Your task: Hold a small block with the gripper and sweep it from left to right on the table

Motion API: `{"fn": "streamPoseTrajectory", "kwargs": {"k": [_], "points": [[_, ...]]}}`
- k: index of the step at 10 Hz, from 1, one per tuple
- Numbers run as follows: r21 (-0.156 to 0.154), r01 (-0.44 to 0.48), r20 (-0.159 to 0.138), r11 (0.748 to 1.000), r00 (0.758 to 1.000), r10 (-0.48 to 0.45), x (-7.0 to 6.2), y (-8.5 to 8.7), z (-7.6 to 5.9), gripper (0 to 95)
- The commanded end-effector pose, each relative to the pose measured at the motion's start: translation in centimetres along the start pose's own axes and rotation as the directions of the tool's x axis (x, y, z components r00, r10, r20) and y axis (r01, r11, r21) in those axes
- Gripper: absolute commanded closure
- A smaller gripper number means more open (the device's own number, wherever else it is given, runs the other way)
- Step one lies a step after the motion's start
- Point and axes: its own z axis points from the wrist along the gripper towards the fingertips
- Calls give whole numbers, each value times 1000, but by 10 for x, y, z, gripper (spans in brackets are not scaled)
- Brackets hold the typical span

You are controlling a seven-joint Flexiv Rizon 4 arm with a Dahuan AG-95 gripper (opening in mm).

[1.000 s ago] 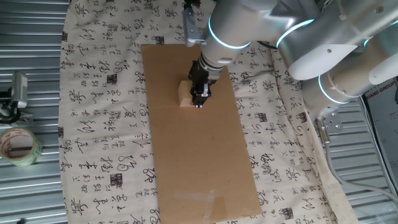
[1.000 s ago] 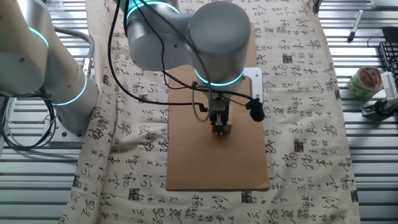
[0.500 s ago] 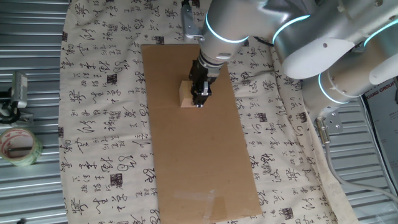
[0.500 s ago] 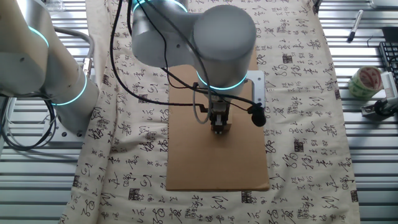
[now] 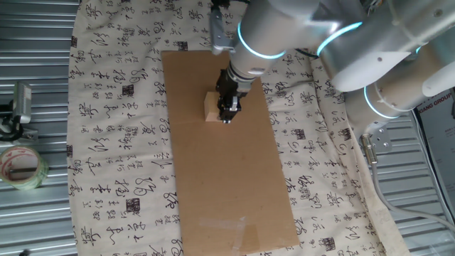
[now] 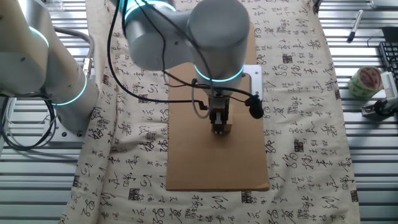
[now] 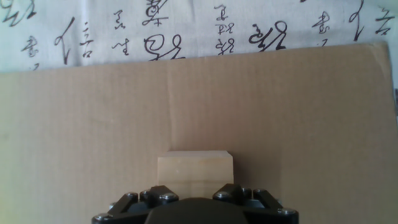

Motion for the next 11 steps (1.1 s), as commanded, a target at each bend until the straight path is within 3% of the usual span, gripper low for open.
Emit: {"fn": "streamPoseTrajectory", "kwargs": {"k": [1,4,5,6,11], "points": [[24,0,22,1000,1000,-1,-2,-1,3,950],[28,-4,23,1000,1000,3,-1,1,5,950],[-16,-22,25,1000,999,23,-1,1,3,950],[23,-8,24,1000,1000,7,-1,1,2,950],[22,-19,31,1000,999,19,-2,6,5,950]]}}
